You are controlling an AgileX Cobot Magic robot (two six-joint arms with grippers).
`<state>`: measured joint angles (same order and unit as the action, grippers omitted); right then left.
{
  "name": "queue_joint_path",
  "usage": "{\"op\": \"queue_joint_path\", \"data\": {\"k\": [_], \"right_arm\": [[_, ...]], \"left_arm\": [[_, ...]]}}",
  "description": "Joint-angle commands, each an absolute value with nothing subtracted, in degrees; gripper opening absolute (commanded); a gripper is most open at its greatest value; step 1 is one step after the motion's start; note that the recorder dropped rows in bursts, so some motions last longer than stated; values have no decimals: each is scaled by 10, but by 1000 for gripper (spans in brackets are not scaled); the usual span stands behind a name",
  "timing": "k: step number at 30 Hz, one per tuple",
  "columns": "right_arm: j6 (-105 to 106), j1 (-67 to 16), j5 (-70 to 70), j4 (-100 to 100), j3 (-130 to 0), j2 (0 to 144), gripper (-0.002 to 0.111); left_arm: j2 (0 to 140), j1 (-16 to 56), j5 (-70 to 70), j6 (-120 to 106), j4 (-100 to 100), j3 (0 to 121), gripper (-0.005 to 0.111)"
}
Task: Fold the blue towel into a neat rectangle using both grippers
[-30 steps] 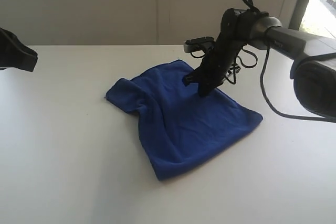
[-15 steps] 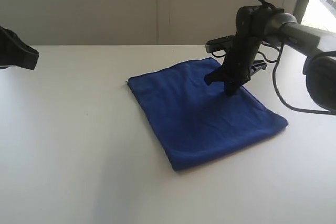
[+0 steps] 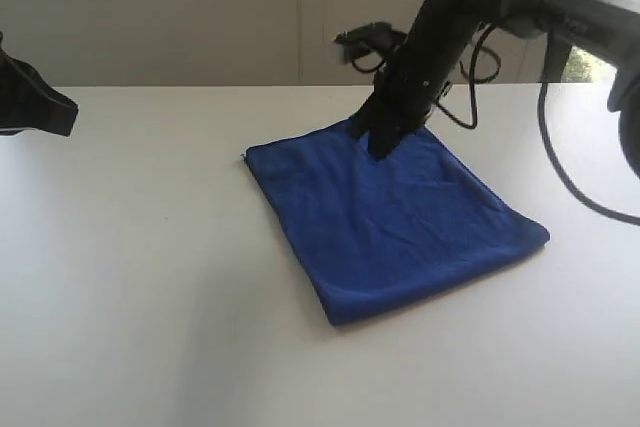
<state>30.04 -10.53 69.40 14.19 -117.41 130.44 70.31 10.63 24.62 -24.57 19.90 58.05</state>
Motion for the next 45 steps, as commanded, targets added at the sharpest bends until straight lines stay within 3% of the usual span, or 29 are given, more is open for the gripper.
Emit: {"op": "queue_joint_path", "data": {"k": [1,13,16,29,39,45], "right_arm": [[320,-148,700,117,-1081,1287,0],[322,-210,653,128,-881,1258,0],[328,-259,633,157,-880,1258,0],[299,-331,524,231,-889,1259,0],[294,-313,522,183,-920,1222,0],[185,-287,572,-6,-918,1133,0]], "left_arm": [[711,104,251,-243,210,577,0],[721,105,238,-244,210,577,0],[721,105,237,-243,210,577,0],[721,105,237,-243,225,577,0],[721,105,249,-243,227,577,0],[724,105,328,-337,227,577,0]]}}
